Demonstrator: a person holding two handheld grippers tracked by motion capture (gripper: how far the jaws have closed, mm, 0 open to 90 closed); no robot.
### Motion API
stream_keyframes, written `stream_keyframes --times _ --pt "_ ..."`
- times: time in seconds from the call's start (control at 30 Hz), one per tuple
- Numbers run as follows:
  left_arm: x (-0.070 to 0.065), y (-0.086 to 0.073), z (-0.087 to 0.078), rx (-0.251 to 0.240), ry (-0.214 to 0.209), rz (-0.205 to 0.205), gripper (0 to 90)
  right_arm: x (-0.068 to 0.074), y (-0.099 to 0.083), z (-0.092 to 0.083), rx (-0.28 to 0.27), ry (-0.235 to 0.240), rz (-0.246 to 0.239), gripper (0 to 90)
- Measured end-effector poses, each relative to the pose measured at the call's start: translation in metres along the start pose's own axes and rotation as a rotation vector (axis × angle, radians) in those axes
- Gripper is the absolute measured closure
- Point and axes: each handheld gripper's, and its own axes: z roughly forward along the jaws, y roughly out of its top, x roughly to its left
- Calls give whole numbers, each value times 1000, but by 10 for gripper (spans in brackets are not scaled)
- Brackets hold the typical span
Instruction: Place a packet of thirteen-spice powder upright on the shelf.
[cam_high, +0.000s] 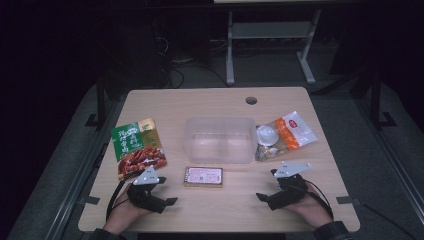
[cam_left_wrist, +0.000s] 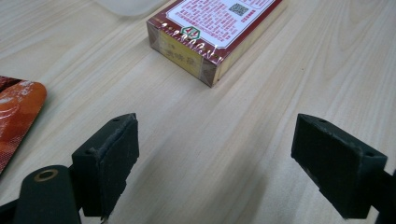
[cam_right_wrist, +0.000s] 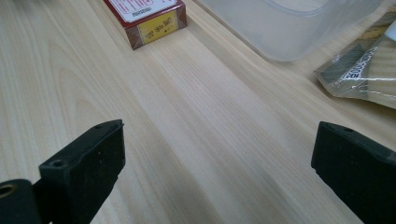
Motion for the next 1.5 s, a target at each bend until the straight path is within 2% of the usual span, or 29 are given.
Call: stream_keyframes --times 0.27,0.63,0.87,0.9,0.93,0.97,1.0,1.13,1.23,1.43,1.5 --pt "-1 2 -1 -10 -4 1 161 1 1 0 -1 11 2 26" --pt "1 8 -3 -25 -19 -5 310 2 2 1 -5 33 -4 28" --pt "5 13 -6 -34 -41 -24 519 3 3 1 2 40 2 30" --pt "6 14 -7 -35 -46 -25 519 3 3 1 2 40 2 30" --pt "7 15 -7 -36 -49 -28 558 3 4 1 3 41 1 30" --pt "9 17 -7 -34 -55 -30 660 3 4 2 1 44 0 30" --pt "10 19 -6 -37 -55 -35 660 3 4 2 1 44 0 30" --pt "14 26 -5 -30 -60 -32 897 3 3 2 3 43 3 30" --pt "15 31 -3 -40 -65 -30 898 3 4 2 2 43 6 31" --pt "24 43 5 -56 -26 -10 898 3 4 3 4 48 0 40" --pt "28 44 8 -66 -23 -22 899 3 4 3 4 49 0 42"
